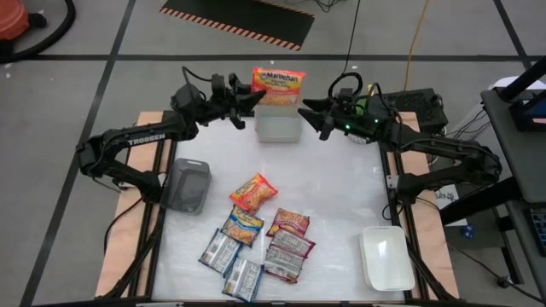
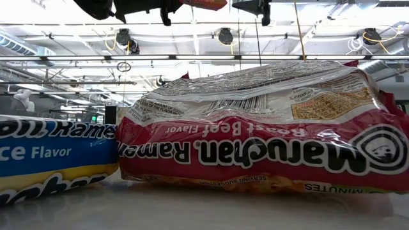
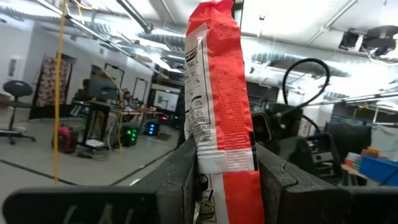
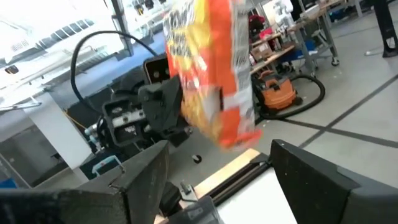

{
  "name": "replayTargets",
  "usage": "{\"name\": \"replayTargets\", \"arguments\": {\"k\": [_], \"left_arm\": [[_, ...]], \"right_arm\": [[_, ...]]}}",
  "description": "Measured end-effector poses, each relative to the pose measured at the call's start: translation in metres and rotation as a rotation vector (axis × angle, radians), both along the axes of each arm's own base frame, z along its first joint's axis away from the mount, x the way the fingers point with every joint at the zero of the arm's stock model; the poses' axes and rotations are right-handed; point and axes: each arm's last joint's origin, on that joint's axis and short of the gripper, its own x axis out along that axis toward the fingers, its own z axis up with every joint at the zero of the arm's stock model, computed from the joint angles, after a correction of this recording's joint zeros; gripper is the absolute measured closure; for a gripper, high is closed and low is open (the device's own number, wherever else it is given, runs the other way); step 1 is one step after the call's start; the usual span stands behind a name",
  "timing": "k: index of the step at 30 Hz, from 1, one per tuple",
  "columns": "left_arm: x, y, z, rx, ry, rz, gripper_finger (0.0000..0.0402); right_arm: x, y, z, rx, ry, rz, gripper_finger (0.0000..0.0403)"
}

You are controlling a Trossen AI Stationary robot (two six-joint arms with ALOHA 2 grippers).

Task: Sort Maruchan noodles
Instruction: Put the right orange noodle pack into the gray bin

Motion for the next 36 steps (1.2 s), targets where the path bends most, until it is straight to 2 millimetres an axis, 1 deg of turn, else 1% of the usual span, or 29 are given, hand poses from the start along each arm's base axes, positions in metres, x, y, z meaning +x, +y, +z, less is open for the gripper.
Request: {"name": "replayTargets", "arguments": {"k": [8, 19, 25, 30, 33, 36], "left_arm": [[0.002, -0.005, 0.0, 0.004, 0.003, -0.038, 0.0298], [0.009, -0.021, 0.0, 0.004, 0.003, -0.098, 0.0298], [0.012, -0.029, 0.0, -0.002, 0.005, -0.126, 0.0298], [0.013, -0.03, 0.0, -0.072, 0.001, -0.161, 0.0298], [0.013, -0.03, -0.001, -0.085, 0.003, -0.18, 0.0298], [0.013, -0.03, -0.001, -0.086, 0.005, -0.182, 0.0298]], "right_arm": [[-0.001, -0.001, 0.003, -0.034, -0.017, -0.008, 0.0129], [-0.004, -0.003, 0.014, -0.121, -0.11, -0.027, 0.0129], [0.0, -0.003, 0.011, -0.094, -0.115, 0.063, 0.0129], [0.009, -0.004, 0.008, -0.056, -0.155, 0.155, 0.0129], [0.016, -0.006, 0.005, -0.026, -0.18, 0.215, 0.0138], [0.022, -0.008, 0.001, -0.003, -0.195, 0.256, 0.0157]]}}
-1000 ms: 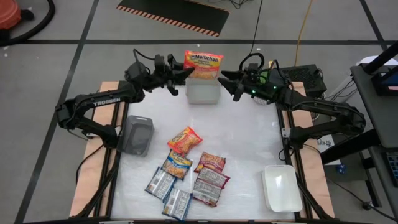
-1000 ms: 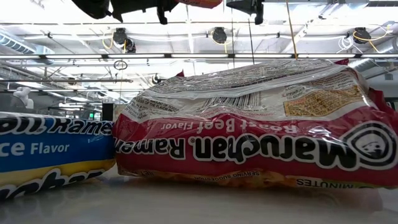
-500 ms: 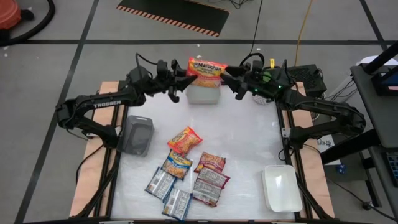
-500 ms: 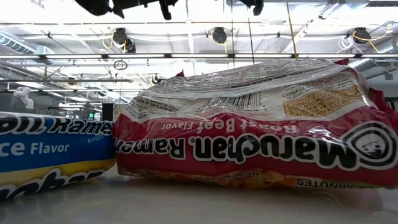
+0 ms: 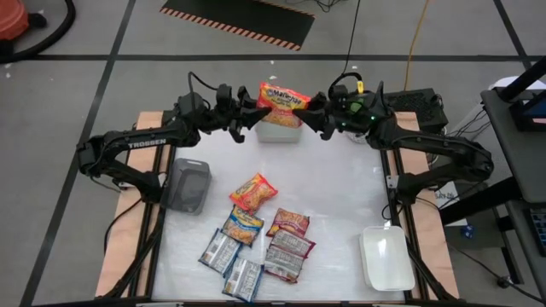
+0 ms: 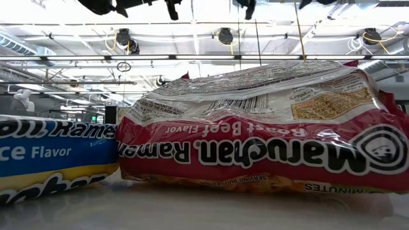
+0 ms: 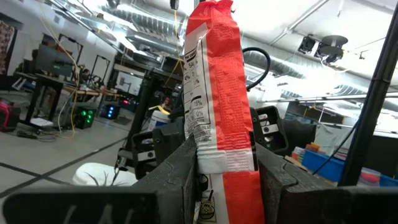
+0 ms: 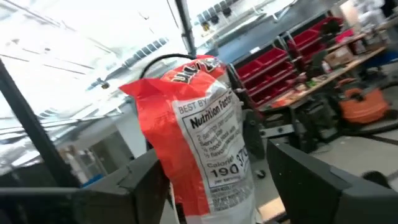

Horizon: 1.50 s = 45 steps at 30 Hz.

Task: Sort Maruchan noodles
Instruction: Put the right orange noodle pack into the gray bin

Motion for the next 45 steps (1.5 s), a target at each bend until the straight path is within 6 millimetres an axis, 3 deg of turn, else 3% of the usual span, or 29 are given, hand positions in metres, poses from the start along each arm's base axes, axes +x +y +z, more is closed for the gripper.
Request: {"name": "replayTargets", "arguments": {"k": [18, 33, 37, 45], "left_arm": [[0.0, 0.0, -0.002, -0.016, 0.021, -0.003, 0.0298], [0.001, 0.001, -0.005, -0.018, 0.049, 0.008, 0.0293], [0.001, 0.001, -0.004, 0.008, 0.042, -0.007, 0.0252], [-0.002, 0.008, -0.004, -0.087, 0.037, -0.007, 0.0116]], "right_arm": [[0.006, -0.002, -0.003, 0.011, -0.031, 0.055, 0.0264], [0.005, -0.008, -0.004, 0.018, -0.017, 0.033, 0.0273], [0.004, -0.009, -0.004, 0.019, -0.016, 0.031, 0.0273], [0.003, -0.015, -0.006, 0.026, -0.003, 0.006, 0.0273]]}}
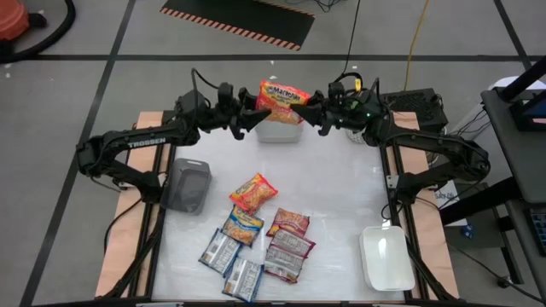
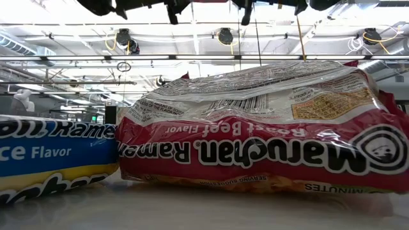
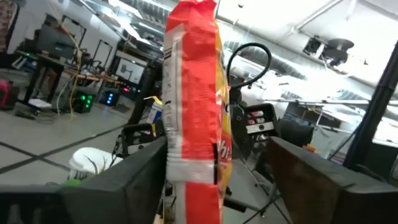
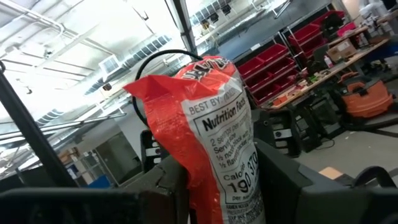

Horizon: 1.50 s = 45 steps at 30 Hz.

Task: Sort Maruchan noodles
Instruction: Put the right orange noodle pack into the gray bin

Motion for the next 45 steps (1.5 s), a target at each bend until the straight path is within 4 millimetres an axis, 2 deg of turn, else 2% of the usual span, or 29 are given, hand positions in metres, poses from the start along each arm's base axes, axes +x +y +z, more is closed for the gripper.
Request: {"name": "replayTargets", "arguments": {"k": [3, 12, 17, 23, 27, 32, 39, 45], "left_arm": [[-0.008, 0.006, 0.004, -0.02, 0.001, 0.047, 0.0109], [-0.045, 0.03, 0.011, -0.116, 0.096, 0.181, 0.0121], [-0.066, 0.034, 0.011, -0.188, 0.196, 0.238, 0.0121], [-0.086, 0.029, 0.007, -0.267, 0.321, 0.271, 0.0121], [-0.093, 0.024, 0.0, -0.324, 0.418, 0.275, 0.0121], [-0.097, 0.021, -0.008, -0.422, 0.49, 0.279, 0.0121], [-0.097, 0.021, -0.008, -0.512, 0.471, 0.295, 0.0121], [-0.096, 0.02, -0.009, -0.583, 0.453, 0.299, 0.0121]], "right_arm": [[-0.002, -0.004, 0.0, -0.001, -0.001, -0.011, 0.0273], [-0.009, -0.02, -0.003, -0.013, 0.041, -0.001, 0.0273], [-0.017, -0.035, -0.008, -0.026, 0.099, 0.018, 0.0273], [-0.02, -0.052, -0.016, -0.078, 0.141, -0.023, 0.0273], [-0.018, -0.064, -0.022, -0.106, 0.131, -0.045, 0.0273], [-0.01, -0.079, -0.037, -0.091, 0.142, 0.009, 0.0273], [0.003, -0.095, -0.069, -0.116, 0.228, 0.075, 0.0273], [0.008, -0.112, -0.092, -0.156, 0.287, 0.045, 0.0273]]}}
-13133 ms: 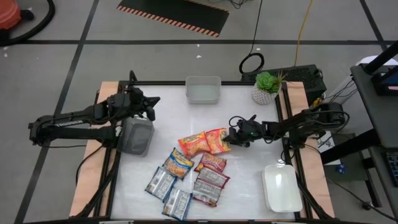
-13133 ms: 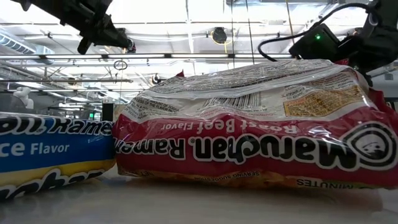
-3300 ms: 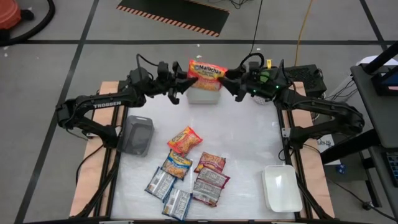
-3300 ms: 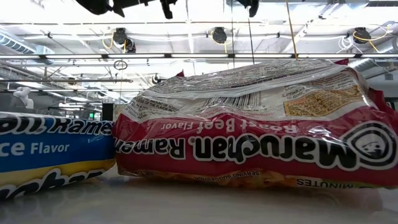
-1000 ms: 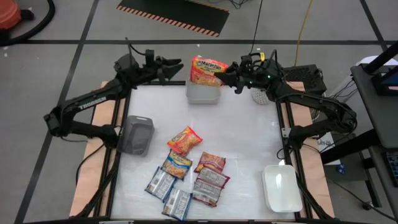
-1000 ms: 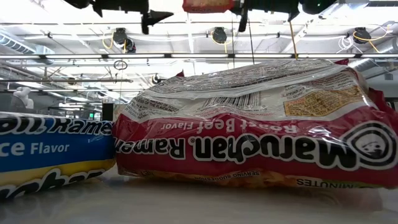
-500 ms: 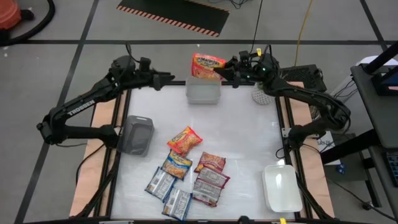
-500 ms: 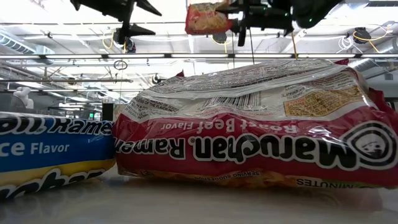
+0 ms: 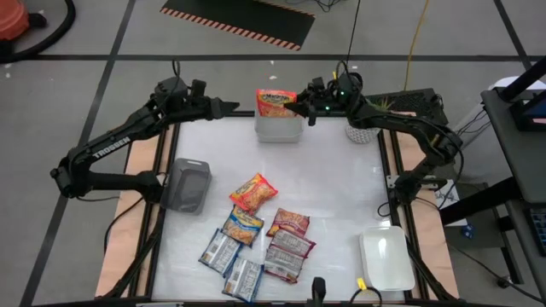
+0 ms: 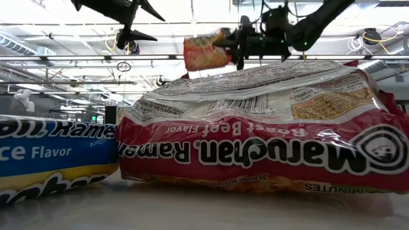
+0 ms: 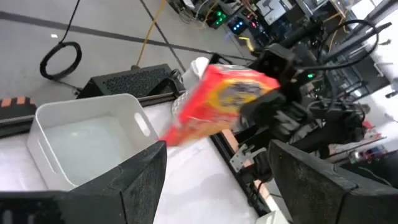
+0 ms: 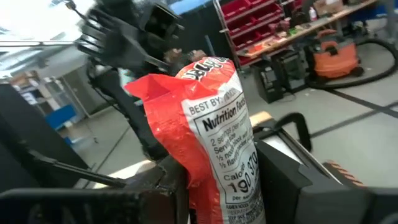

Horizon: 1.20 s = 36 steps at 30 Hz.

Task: Sort Maruchan noodles
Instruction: Put the right orange noodle pack into the gray bin

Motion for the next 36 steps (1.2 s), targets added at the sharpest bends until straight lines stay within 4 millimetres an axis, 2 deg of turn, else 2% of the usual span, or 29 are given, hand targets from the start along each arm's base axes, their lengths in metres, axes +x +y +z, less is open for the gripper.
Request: {"name": "replayTargets", "arguments": {"k": [5, 10, 17, 24, 31, 36], "left_arm": [[0.003, -0.005, 0.0, -0.017, -0.004, -0.012, 0.0121], [0.007, -0.009, 0.0, -0.019, -0.001, 0.013, 0.0121], [0.01, -0.014, 0.0, -0.031, -0.004, 0.035, 0.0121], [0.014, -0.021, 0.0, -0.028, -0.003, 0.006, 0.0121], [0.018, -0.027, 0.0, -0.002, 0.007, -0.01, 0.0121], [0.019, -0.029, 0.0, 0.011, 0.013, -0.026, 0.0121]], "right_arm": [[0.001, -0.011, -0.016, 0.012, 0.036, -0.033, 0.0273], [0.001, -0.013, -0.017, 0.026, 0.053, -0.11, 0.0273], [0.0, -0.003, -0.011, 0.064, 0.093, -0.147, 0.0273], [0.0, 0.011, -0.018, 0.145, 0.259, -0.292, 0.0273], [0.004, 0.02, -0.027, 0.233, 0.343, -0.465, 0.0273], [0.006, 0.023, -0.029, 0.222, 0.361, -0.609, 0.0273]]}}
